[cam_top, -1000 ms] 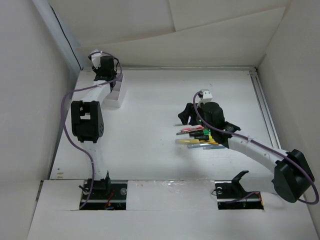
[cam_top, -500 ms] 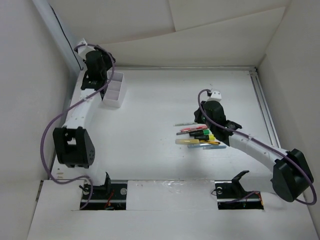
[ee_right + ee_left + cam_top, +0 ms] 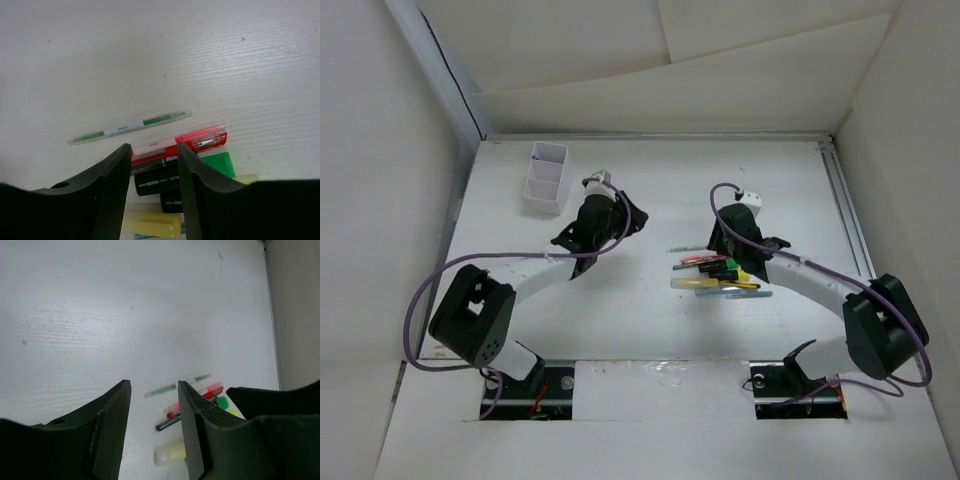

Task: Sort the stationery into containers
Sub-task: Grab a piece of stationery with the right arm

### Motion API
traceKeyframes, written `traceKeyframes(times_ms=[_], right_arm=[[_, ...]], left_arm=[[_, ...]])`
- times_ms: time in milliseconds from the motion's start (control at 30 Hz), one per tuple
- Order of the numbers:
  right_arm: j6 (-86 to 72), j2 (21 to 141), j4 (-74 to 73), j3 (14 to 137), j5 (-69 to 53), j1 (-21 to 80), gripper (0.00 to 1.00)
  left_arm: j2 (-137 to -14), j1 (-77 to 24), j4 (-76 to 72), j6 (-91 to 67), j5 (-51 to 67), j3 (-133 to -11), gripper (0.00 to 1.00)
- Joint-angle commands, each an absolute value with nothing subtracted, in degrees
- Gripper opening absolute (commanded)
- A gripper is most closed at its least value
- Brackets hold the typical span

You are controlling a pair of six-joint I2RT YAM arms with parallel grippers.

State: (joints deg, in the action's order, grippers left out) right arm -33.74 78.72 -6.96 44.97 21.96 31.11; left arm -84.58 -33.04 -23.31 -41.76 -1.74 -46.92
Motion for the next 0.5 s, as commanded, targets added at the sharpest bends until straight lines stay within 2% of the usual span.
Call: traceKeyframes(times_ms=[0,67,300,467], right_arm=[[-35.2,82.6,-7.0,46.9,20.7,30.2,0.48],[-35.2,86.6,-7.0,49.2,19.9,29.7,0.43],[-38.7,91.8,-5.7,52.3,18.3,29.2,0.42],[-39.8,93.8,-5.7,52.9,18.3,28.6,0.49]], left_arm=[[-80.0,-31.8,-31.0,-43.4,3.6,-42.6,0.39],[-78.4,-33.2,-31.6,-42.5,3.6,-40.6,0.39],[-75.9,-38.0,-32.1,-40.6,4.8,-36.5,0.39],[-77.2,-38.7,-33.4,-39.6,7.7,-36.5,0.39]])
